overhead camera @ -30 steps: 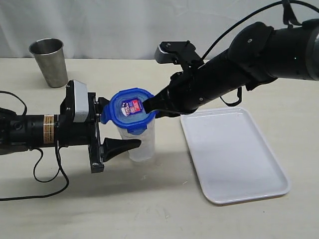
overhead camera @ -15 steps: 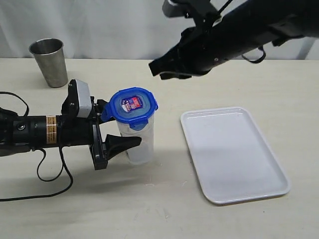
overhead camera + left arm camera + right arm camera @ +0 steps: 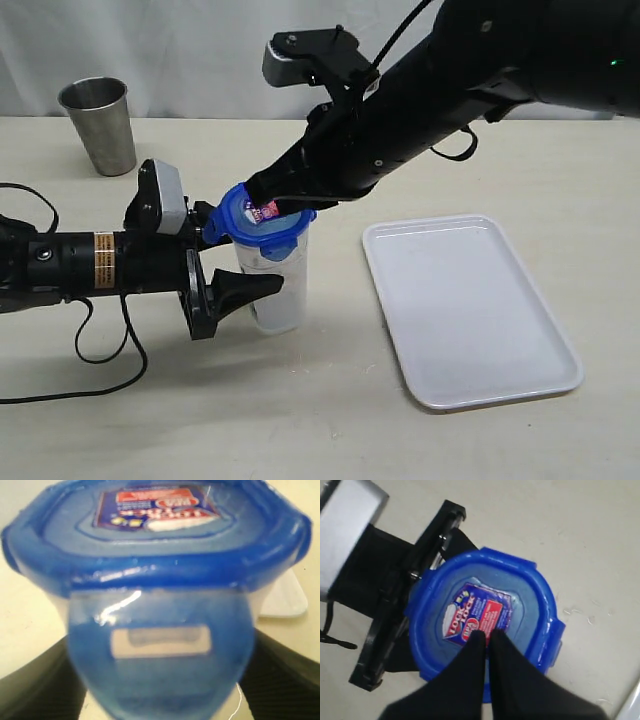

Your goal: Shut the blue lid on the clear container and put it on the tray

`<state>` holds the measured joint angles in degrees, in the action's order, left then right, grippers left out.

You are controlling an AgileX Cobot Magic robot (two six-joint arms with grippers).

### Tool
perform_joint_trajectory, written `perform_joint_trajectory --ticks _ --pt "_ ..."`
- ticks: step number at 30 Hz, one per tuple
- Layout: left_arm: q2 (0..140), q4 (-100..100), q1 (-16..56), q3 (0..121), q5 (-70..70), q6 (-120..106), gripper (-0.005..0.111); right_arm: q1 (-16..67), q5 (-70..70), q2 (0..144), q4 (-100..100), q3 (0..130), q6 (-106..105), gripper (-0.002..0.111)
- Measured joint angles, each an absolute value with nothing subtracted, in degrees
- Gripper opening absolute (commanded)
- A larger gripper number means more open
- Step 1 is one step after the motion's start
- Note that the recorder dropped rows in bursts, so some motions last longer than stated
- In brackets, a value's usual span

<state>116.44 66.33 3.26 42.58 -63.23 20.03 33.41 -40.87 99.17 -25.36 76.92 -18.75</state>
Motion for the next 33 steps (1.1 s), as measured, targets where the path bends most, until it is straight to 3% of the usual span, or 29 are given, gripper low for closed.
perform_joint_trajectory --ticks 4,6,9,13,15,29,31,33 --pt "116.4 66.3 3.3 42.6 -63.2 20.5 0.001 33.4 -40.0 100.5 -24.8 77.3 -18.2 0.004" --pt "116.4 66.3 3.3 42.6 -63.6 20.6 0.007 33.4 -39.3 101.0 -24.8 77.4 -17.9 0.004" --pt "116.4 66.2 3.3 42.6 -63.6 20.6 0.025 33.4 -38.9 101.3 -24.8 77.5 -17.6 0.004" --pt "116.4 66.2 3.3 42.6 -63.6 20.6 0.064 33.4 -38.9 101.3 -24.8 77.6 -17.5 0.004" --pt "116.4 66.2 3.3 42.6 -63.6 20.6 0.072 33.4 -38.9 101.3 -24.8 77.6 -17.5 0.004" --pt "119.8 55.9 7.4 42.6 -66.0 14.7 0.073 33.4 -39.0 101.3 -24.8 77.7 -17.1 0.004" --pt "120.0 55.7 7.4 42.6 -66.2 14.7 0.067 33.4 -39.0 101.3 -24.8 77.7 -17.1 0.004" --pt "120.0 55.7 7.5 42.6 -66.2 14.7 0.052 33.4 -39.0 101.3 -24.8 77.7 -17.1 0.004"
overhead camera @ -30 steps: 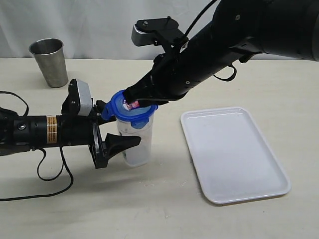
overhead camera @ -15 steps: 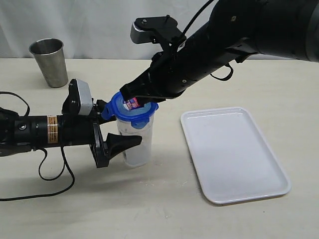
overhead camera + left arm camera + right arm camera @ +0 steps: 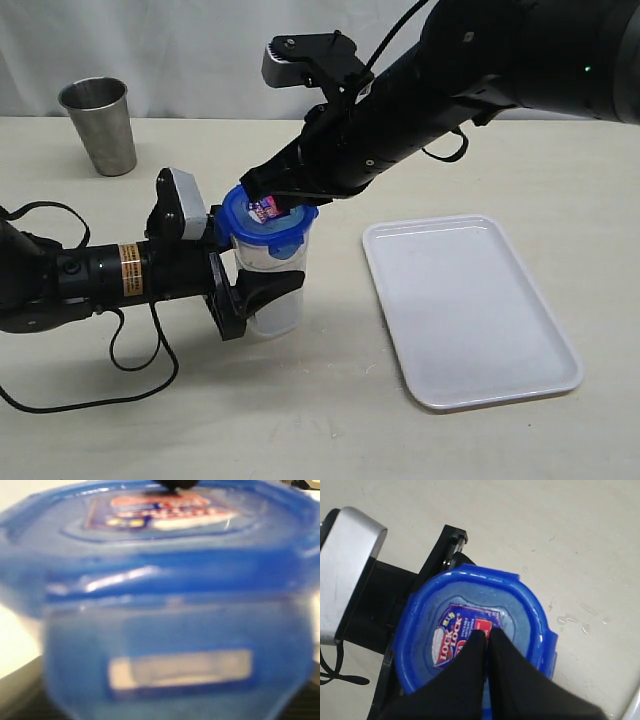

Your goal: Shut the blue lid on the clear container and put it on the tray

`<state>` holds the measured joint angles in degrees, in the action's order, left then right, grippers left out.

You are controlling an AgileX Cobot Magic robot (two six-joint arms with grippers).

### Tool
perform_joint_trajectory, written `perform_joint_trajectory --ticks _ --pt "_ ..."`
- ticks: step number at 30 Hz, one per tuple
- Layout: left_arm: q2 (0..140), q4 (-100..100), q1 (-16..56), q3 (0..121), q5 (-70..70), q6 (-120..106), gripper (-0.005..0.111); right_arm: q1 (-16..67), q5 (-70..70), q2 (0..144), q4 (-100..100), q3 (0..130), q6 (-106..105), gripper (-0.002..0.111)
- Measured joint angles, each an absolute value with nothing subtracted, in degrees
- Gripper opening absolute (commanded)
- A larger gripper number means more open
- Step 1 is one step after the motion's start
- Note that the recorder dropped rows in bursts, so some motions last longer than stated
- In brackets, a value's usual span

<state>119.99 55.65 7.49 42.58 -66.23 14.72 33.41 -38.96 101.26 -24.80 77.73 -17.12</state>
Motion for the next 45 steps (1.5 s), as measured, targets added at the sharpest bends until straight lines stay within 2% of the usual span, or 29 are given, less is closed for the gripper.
perform_joint_trajectory --ticks 2,4,7,9,12,14,16,20,26,28,32,45 --pt "120.0 55.7 7.5 42.6 -66.2 14.7 0.036 33.4 -39.2 101.3 -24.8 77.9 -17.1 0.004" --pt "120.0 55.7 7.5 42.6 -66.2 14.7 0.026 33.4 -39.6 101.3 -24.7 78.1 -17.0 0.004" --pt "120.0 55.5 7.5 42.6 -66.2 14.7 0.023 33.4 -41.7 101.3 -24.3 79.1 -17.3 0.007" --pt "120.0 55.3 7.5 42.6 -66.1 14.7 0.023 33.4 -44.1 101.3 -24.2 80.2 -18.1 0.014" --pt "120.0 55.2 7.5 42.6 -66.1 14.7 0.021 34.0 -46.4 100.8 -23.8 82.3 -18.7 0.031" --pt "120.0 55.1 7.5 42.6 -66.1 14.7 0.010 35.5 -47.0 100.2 -23.1 83.8 -18.8 0.037" --pt "120.0 55.1 7.5 42.6 -66.1 14.7 0.000 38.0 -47.1 99.8 -20.4 85.3 -17.4 0.038" --pt "120.0 55.6 7.5 42.6 -66.1 14.6 0.000 42.6 -46.7 99.8 -7.8 87.4 -6.3 0.038" --pt "117.6 56.9 7.5 42.6 -61.7 16.8 0.000 43.4 -49.6 99.8 0.9 87.6 0.9 0.037" --pt "116.3 57.9 7.5 42.6 -59.7 17.3 0.000 43.7 -51.2 99.8 -1.0 87.6 -1.8 0.032" --pt "114.5 60.4 7.5 42.6 -58.5 17.8 0.000 45.4 -51.7 99.8 -4.1 87.6 -6.6 0.004" --pt "111.4 67.4 7.5 42.6 -56.6 22.0 0.000 46.1 -53.5 102.6 11.4 87.6 2.1 0.004"
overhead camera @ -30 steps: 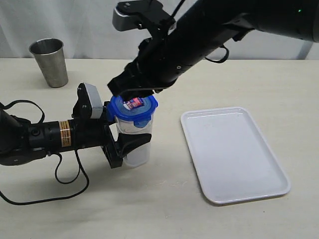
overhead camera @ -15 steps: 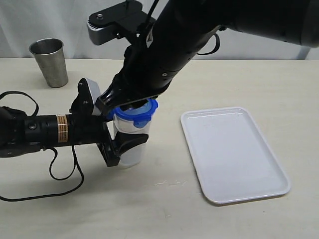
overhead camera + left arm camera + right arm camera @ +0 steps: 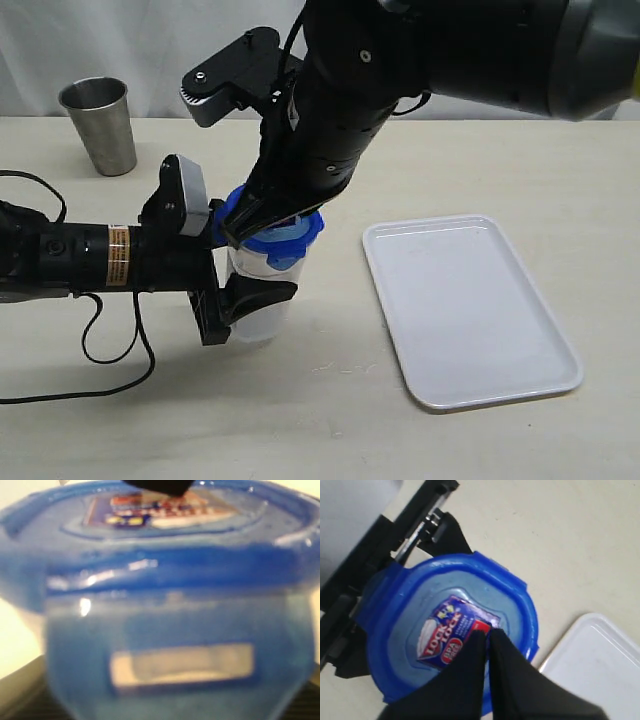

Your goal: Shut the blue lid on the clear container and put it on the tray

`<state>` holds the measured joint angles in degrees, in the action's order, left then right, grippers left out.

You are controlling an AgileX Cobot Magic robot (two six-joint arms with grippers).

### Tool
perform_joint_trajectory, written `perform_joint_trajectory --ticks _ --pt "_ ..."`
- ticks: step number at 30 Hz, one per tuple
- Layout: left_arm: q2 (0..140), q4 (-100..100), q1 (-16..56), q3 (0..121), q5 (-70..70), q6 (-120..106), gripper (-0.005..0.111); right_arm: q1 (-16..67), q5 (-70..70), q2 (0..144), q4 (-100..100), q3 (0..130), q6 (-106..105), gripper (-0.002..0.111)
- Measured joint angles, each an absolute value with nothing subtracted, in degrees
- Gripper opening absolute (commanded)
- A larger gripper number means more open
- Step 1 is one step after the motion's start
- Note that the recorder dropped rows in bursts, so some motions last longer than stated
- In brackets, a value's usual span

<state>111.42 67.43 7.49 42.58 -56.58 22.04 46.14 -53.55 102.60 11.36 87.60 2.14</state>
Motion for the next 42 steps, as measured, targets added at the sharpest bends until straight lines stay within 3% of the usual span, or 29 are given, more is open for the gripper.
perform_joint_trajectory --ticks 22,30,39,42 --pt "111.1 67.5 7.5 42.6 -56.6 22.2 0.000 43.5 -55.3 102.8 15.5 85.4 5.2 0.005" --pt "111.0 65.8 7.5 42.6 -55.2 22.2 0.000 43.5 -49.5 96.9 6.6 87.6 4.2 0.035" --pt "111.0 65.4 7.5 42.6 -54.8 22.2 0.000 43.5 -48.8 99.4 -5.3 87.9 4.1 0.037" --pt "111.0 65.4 7.5 42.6 -54.7 22.2 0.000 43.5 -48.8 101.8 -5.5 87.9 4.1 0.045"
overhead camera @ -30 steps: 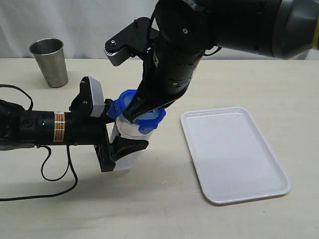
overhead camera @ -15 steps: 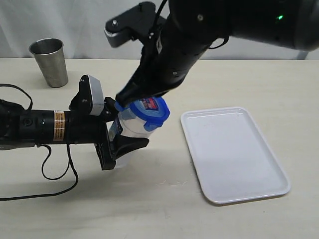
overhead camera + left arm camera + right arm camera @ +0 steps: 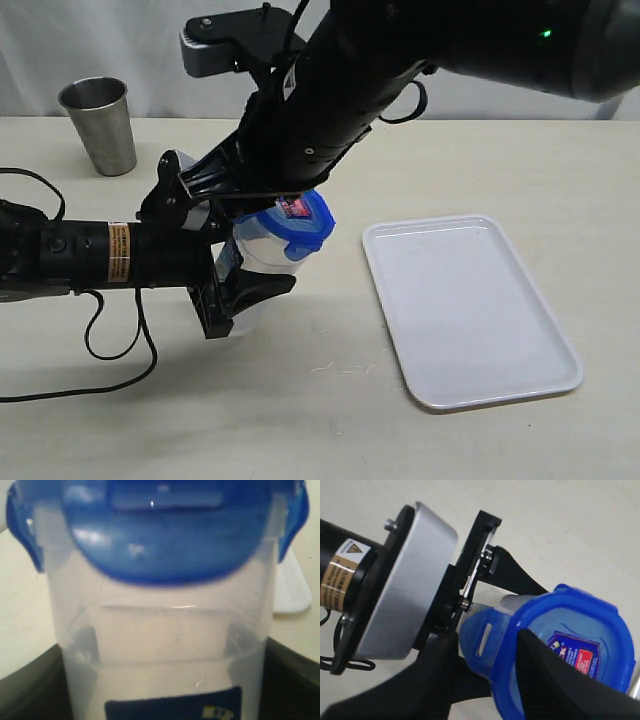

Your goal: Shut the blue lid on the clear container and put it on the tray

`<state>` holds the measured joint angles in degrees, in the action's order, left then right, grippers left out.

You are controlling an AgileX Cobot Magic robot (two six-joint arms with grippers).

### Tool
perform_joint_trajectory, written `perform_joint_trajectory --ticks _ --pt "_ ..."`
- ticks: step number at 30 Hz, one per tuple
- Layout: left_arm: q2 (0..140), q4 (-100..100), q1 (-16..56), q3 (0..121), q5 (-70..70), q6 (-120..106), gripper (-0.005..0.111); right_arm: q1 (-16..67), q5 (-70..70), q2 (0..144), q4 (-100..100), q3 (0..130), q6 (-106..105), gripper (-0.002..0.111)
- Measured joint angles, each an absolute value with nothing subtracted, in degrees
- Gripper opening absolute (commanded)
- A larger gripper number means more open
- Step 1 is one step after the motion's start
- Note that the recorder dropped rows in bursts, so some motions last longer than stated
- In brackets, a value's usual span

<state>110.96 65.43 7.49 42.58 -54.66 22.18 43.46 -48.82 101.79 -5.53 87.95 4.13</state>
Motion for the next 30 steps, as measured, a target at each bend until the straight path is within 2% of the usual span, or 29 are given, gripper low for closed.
perform_joint_trajectory --ticks 13,14,17,19,22,30 --pt "111.0 65.6 7.5 42.5 -51.7 22.2 0.000 43.6 -51.7 104.8 1.7 88.1 9.1 0.047" --pt "111.0 65.6 7.5 42.5 -51.6 22.2 0.000 43.6 -51.7 104.7 1.8 88.1 9.5 0.045" --pt "111.0 65.3 7.5 42.5 -51.0 22.2 0.000 43.6 -50.2 105.0 0.3 88.1 6.7 0.024" --pt "111.0 65.2 7.4 42.5 -50.0 22.2 0.000 43.6 -49.8 105.1 -1.9 88.1 3.6 0.017" --pt "111.1 64.9 7.4 42.5 -49.7 22.3 0.000 43.6 -49.5 105.6 -3.2 88.6 2.1 0.012" --pt "111.1 64.0 7.4 42.5 -49.7 22.6 0.000 43.6 -49.6 106.5 -1.4 89.1 2.5 0.014"
